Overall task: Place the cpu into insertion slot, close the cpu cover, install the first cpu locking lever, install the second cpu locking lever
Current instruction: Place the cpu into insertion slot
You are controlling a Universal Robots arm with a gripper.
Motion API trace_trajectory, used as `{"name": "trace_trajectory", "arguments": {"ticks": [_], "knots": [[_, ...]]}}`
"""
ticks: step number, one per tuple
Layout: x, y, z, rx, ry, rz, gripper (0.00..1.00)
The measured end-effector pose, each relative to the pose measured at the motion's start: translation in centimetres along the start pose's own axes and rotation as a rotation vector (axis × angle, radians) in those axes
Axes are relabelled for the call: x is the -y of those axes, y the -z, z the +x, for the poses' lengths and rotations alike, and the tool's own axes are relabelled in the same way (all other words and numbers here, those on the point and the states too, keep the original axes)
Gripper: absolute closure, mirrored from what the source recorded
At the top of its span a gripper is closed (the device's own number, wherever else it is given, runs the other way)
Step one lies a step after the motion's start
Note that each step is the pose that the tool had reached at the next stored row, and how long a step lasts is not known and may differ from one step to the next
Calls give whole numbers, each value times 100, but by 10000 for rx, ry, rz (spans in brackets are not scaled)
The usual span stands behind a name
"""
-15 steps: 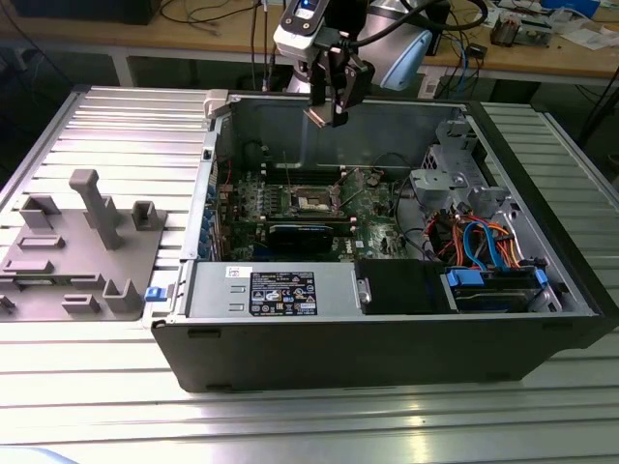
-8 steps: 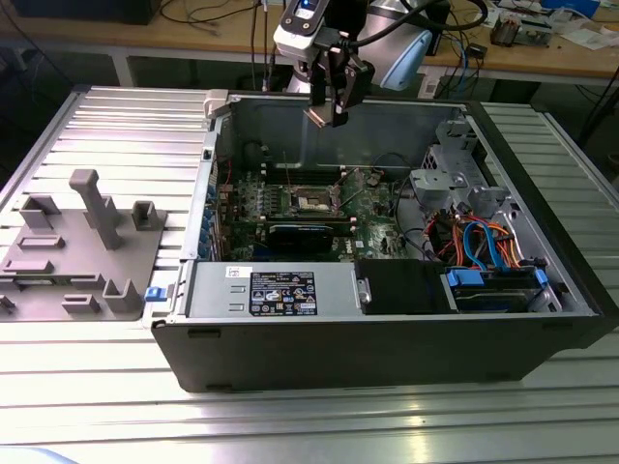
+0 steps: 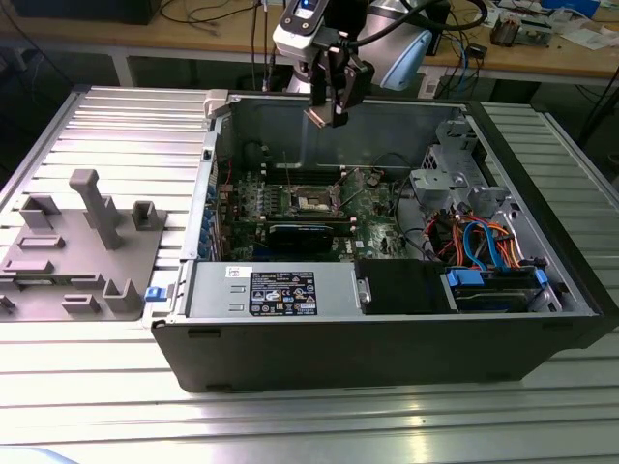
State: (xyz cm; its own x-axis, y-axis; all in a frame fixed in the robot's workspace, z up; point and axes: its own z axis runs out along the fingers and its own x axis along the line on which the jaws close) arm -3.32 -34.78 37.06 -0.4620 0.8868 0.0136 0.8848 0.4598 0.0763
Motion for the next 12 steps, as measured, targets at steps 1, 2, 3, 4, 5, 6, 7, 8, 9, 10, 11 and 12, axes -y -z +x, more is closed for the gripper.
{"name": "trace_trajectory", "arguments": {"ticks": [1, 2, 3, 4, 5, 6, 7, 8, 9, 10, 11, 12], "knots": [[-1, -2, -1, 17, -118, 3, 46], [-2, -4, -1, 34, -263, 3, 46], [-2, -6, -2, 46, -379, 4, 46], [-2, -8, -2, 60, -523, 4, 46], [-1, -11, -1, 76, -696, 3, 46], [-1, -14, -1, 88, -832, 2, 46], [-2, -17, -2, 100, -989, 0, 46], [-2, -18, -2, 109, -1107, -1, 46], [-2, -18, -2, 117, -1201, -1, 46], [-3, -20, -3, 120, -1262, -2, 46], [-4, -23, -3, 122, -1304, -1, 46], [-7, -27, -5, 124, -1339, 1, 46]]}}
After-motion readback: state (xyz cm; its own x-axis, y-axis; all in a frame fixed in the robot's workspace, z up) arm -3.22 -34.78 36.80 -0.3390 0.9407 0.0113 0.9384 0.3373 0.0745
